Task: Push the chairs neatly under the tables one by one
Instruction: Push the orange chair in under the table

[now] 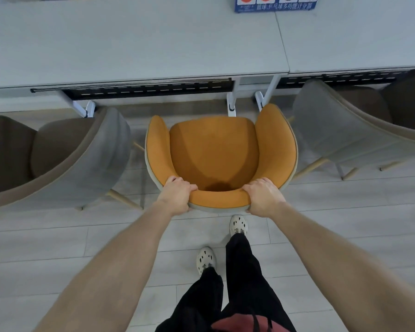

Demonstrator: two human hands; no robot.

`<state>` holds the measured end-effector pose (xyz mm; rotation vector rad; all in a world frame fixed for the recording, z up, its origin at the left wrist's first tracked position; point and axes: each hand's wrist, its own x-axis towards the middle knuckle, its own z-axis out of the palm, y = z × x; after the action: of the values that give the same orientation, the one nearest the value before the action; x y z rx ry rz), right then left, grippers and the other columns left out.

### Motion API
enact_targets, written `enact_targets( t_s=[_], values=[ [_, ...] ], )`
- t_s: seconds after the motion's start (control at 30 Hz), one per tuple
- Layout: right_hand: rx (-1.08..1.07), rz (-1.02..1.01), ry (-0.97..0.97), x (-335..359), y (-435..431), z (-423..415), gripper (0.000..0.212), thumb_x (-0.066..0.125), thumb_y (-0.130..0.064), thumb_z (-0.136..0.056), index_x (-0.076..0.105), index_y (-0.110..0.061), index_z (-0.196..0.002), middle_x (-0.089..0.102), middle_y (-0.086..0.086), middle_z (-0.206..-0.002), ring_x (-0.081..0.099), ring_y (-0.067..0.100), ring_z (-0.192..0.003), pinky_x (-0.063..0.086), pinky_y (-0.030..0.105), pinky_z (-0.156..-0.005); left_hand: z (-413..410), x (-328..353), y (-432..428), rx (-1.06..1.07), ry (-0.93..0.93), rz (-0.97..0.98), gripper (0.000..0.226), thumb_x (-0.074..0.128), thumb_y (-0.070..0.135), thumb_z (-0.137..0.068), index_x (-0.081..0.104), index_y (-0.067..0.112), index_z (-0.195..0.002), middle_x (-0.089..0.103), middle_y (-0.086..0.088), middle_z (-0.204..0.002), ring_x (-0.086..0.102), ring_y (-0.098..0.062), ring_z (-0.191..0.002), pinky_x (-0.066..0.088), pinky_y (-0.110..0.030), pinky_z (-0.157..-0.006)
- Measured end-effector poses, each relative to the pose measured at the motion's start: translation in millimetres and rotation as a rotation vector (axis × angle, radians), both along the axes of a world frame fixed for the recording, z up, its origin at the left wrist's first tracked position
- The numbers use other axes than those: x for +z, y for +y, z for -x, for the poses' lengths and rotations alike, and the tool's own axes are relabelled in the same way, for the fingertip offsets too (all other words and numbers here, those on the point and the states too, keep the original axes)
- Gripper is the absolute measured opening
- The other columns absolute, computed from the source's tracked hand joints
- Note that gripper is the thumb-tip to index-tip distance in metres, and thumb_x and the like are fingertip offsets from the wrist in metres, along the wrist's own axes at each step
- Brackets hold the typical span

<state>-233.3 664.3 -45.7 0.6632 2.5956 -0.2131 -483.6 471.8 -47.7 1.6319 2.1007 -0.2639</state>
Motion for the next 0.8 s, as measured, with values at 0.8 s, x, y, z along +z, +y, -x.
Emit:
enact_targets(
  t_s=[0.8],
  values=[
    [0.055, -0.049, 0.009, 1, 16, 46, 0.05, 0.079, -0.06, -0.073, 0.071, -0.035, -0.116, 0.07, -0.006, -0.102, 0.064, 0.024, -0.106, 0.039, 0.04, -0.11, 46, -2, 13, 0.037, -0.02, -0.009, 0.052, 0.089, 0.043, -0.081, 0.066, 0.046, -0.128, 0.072, 0.014, -0.116, 0.06, -0.02, -0.12, 0.03, -0.046, -0.121]
  ],
)
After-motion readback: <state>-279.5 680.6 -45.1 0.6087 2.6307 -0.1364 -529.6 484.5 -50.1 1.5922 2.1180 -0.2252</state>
